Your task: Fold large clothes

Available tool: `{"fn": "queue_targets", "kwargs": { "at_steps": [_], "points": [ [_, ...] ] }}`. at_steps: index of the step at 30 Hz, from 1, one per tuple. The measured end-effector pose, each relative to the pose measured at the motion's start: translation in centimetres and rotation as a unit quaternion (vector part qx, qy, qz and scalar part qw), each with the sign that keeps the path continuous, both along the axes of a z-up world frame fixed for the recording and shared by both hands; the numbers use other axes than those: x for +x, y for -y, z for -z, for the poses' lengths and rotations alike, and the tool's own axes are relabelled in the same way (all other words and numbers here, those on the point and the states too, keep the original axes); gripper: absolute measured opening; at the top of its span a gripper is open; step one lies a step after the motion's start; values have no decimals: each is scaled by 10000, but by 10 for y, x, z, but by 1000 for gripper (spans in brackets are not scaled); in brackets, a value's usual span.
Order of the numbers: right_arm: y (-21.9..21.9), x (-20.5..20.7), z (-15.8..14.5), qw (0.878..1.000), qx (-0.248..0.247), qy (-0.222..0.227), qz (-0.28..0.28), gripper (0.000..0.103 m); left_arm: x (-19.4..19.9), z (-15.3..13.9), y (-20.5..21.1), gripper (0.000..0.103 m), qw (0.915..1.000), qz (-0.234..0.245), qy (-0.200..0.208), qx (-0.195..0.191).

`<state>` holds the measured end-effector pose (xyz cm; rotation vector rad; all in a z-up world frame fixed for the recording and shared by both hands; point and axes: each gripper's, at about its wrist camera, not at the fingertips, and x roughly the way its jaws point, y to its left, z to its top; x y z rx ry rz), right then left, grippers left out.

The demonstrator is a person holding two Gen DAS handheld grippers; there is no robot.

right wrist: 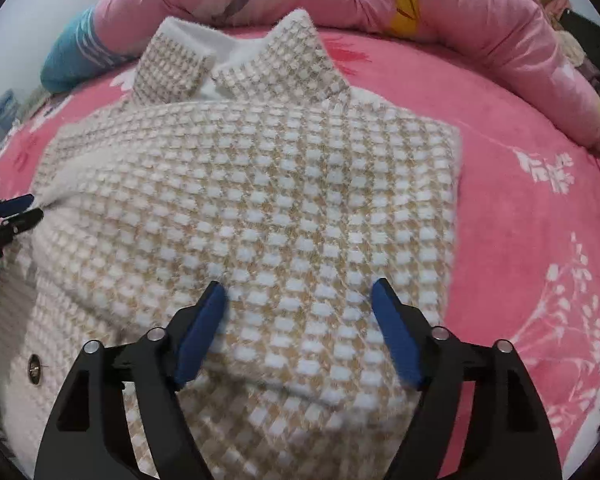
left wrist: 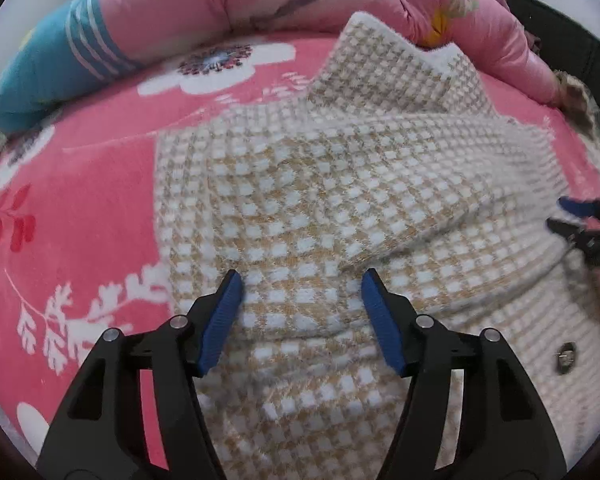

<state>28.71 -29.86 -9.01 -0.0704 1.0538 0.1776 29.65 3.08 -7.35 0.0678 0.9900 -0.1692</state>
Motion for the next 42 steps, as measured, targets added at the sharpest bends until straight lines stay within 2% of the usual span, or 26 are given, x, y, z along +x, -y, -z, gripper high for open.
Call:
{"fn": "queue_targets", "kwargs": {
  "at_steps": [3, 5, 6, 7, 10, 13, 17, 23, 27, 30, 32, 35, 37, 40, 42],
  "points": [
    [-5, -8, -25, 9996, -96, -32, 271, 73, -15, -17, -1, 62, 9997, -238, 35, 41],
    [-11, -28, -41, 9998, -70, 126, 168, 74, -31, -30, -5, 68, 9995, -302, 113, 0],
    [-14, -47, -51, 9997, 44, 211, 67, 78, -46, -38, -7, 69, 9992, -336, 202, 57],
    [-15, -57, -54, 9997, 113, 234, 17, 83, -59, -43, -8, 72, 9990, -349, 269, 99],
    [-24, -108, -60, 9986, 347, 247, -307, 87, -106, -55, -17, 78, 9984, -401, 389, 111],
    [-38, -158, -57, 9971, 342, 272, -629, 89, -157, -57, -30, 80, 9975, -545, 432, 95],
    [-45, -212, -42, 9964, 349, 208, -740, 90, -236, -46, -52, 80, 9950, -861, 482, -173],
    [-29, -248, -15, 9985, 296, 159, -439, 90, -335, -17, -62, 80, 9889, -1116, 623, -753],
    [-15, -257, 6, 9992, 316, 24, -248, 90, -379, 6, -59, 76, 9829, -1283, 665, -1144],
    [-18, -264, 12, 9992, 125, 179, -347, 94, -390, 24, -53, 66, 9781, -1438, 594, -1386],
    [-23, -265, 13, 9991, 17, 163, -396, 96, -388, 33, -53, 56, 9754, -1536, 513, -1494],
    [-21, -262, 13, 9990, 93, 85, -423, 96, -380, 40, -53, 49, 9722, -1658, 439, -1592],
    [-19, -260, 13, 9989, 205, 53, -427, 96, -372, 40, -56, 49, 9692, -1741, 485, -1674],
    [-15, -260, 12, 9985, 346, 68, -410, 96, -356, 36, -59, 48, 9698, -1686, 471, -1696],
    [-14, -261, 12, 9985, 392, 102, -372, 96, -347, 34, -61, 44, 9686, -1657, 399, -1810]
  ]
}}
